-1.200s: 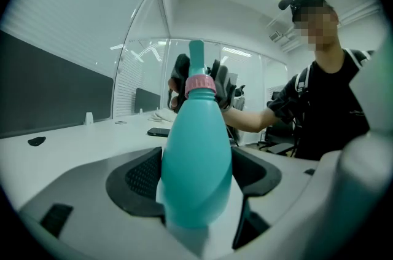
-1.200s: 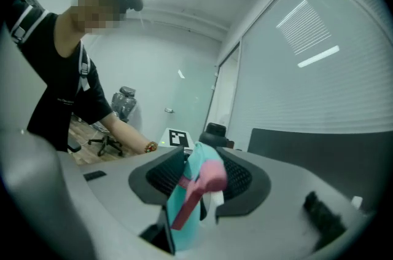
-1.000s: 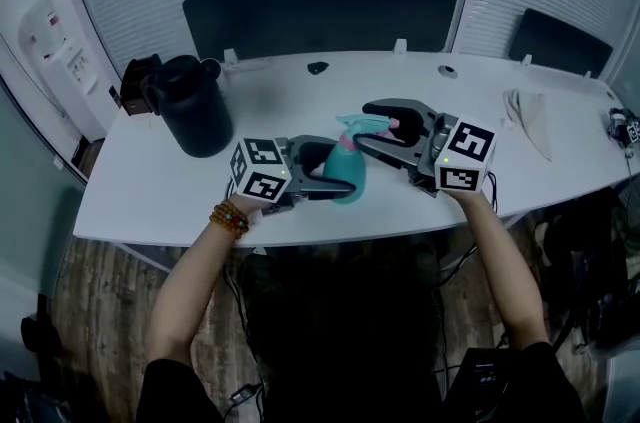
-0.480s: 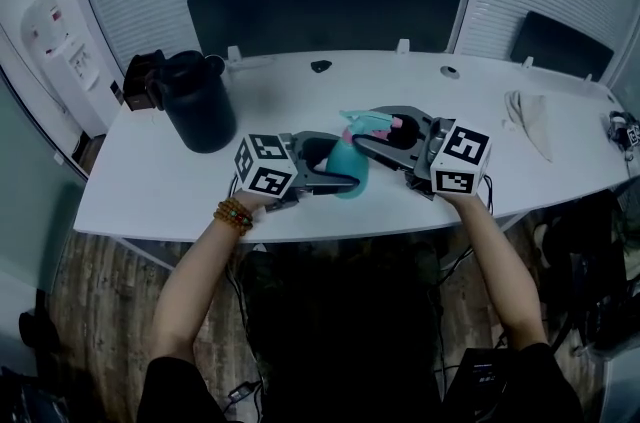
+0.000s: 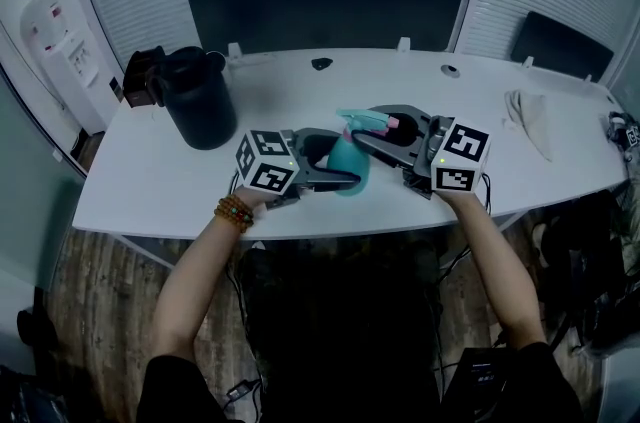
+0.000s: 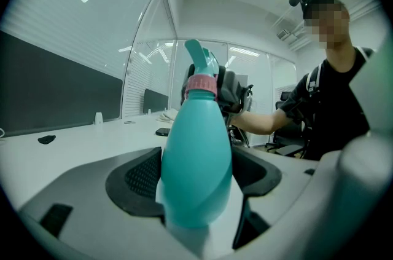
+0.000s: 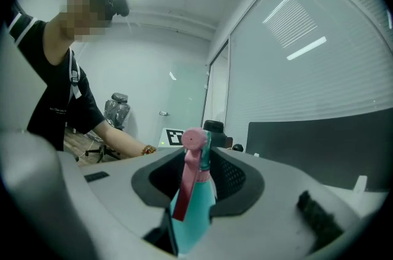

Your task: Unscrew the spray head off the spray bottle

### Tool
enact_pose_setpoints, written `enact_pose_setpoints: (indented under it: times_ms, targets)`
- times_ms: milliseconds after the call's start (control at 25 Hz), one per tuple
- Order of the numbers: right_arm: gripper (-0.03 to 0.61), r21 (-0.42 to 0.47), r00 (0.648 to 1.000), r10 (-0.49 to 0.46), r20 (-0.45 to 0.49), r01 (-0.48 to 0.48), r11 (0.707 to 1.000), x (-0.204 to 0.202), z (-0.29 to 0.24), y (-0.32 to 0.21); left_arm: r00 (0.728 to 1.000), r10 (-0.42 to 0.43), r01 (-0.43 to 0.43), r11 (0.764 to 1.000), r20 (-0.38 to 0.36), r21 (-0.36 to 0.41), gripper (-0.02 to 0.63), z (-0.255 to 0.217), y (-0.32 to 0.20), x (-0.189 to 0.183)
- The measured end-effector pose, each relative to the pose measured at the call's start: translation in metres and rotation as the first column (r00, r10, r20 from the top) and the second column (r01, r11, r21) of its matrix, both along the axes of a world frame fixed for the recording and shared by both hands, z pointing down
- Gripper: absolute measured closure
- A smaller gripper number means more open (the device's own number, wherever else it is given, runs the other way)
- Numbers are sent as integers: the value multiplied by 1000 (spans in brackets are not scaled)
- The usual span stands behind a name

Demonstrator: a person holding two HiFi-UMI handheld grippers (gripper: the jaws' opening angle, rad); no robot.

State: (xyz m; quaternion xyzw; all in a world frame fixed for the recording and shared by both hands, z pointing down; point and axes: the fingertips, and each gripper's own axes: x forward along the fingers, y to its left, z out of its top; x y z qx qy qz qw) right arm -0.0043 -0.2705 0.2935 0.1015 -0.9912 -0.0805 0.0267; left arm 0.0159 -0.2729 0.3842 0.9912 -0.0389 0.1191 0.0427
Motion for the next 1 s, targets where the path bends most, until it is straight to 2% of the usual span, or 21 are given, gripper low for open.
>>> enact_pose_setpoints:
  times_ms: [280,400,560,840,1000]
  targets:
    - [462,27,1000,-15,26,14,1000,-1,0,2,1000,16,-16,1000,-11,5,262,-2,3,0]
    - [384,7,999,-1,32,1,1000,0,1,-2,998,18,-17,1000,-53,5,262,-8,1,-4]
    - [353,-25,999,-31,40,32,999,1,0,0,996,-4,5,1000,-84,6,240,-11,-4,-14]
    - [353,-27,998,-38,52,39,999,8,-1,3,995,-13,14,1000,-102,16,235,-16,0,-27]
    - [353,-20,997,-39,74,40,999,15,-7,6,992,-19,25,999,-124,48,235,-27,5,-40]
